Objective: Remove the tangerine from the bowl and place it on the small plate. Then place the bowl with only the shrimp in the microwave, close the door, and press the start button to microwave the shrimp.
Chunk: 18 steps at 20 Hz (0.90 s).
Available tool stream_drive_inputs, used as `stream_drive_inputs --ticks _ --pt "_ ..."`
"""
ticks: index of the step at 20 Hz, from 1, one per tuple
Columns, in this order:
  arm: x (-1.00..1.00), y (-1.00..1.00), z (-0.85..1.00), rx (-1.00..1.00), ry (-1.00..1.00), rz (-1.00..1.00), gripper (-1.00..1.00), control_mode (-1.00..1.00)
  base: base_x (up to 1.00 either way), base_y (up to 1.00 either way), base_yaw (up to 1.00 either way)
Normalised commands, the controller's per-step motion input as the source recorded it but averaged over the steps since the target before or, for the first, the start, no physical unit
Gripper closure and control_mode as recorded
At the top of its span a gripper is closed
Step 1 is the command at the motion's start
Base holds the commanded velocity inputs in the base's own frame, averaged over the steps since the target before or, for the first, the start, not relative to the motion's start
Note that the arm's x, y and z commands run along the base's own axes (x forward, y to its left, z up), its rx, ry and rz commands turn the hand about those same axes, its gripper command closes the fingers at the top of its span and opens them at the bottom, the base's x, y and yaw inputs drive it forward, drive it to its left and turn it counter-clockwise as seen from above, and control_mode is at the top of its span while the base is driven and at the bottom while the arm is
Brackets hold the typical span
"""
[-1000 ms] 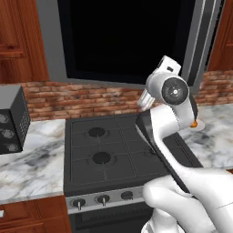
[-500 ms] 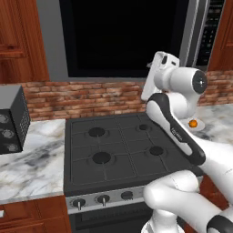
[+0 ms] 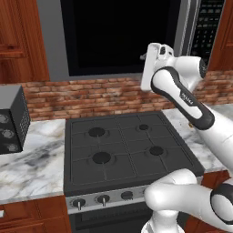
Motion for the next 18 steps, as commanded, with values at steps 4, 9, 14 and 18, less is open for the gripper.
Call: stream_drive_inputs --ticks 4,9,14,18 --pt "0.34 0.17 0.09 -0.02 0.00 0.06 -1.00 -1.00 0.00 0.00 0.00" --pt "0.29 0.23 -0.01 -0.04 0.02 0.00 -1.00 -1.00 0.00 0.00 0.00" --pt "0.04 0.10 -0.03 -0.03 0.05 0.00 -1.00 -1.00 0.00 0.00 0.00" --pt "-0.81 -0.27 0.00 0.00 -0.05 0.00 -1.00 -1.00 0.00 0.00 0.00"
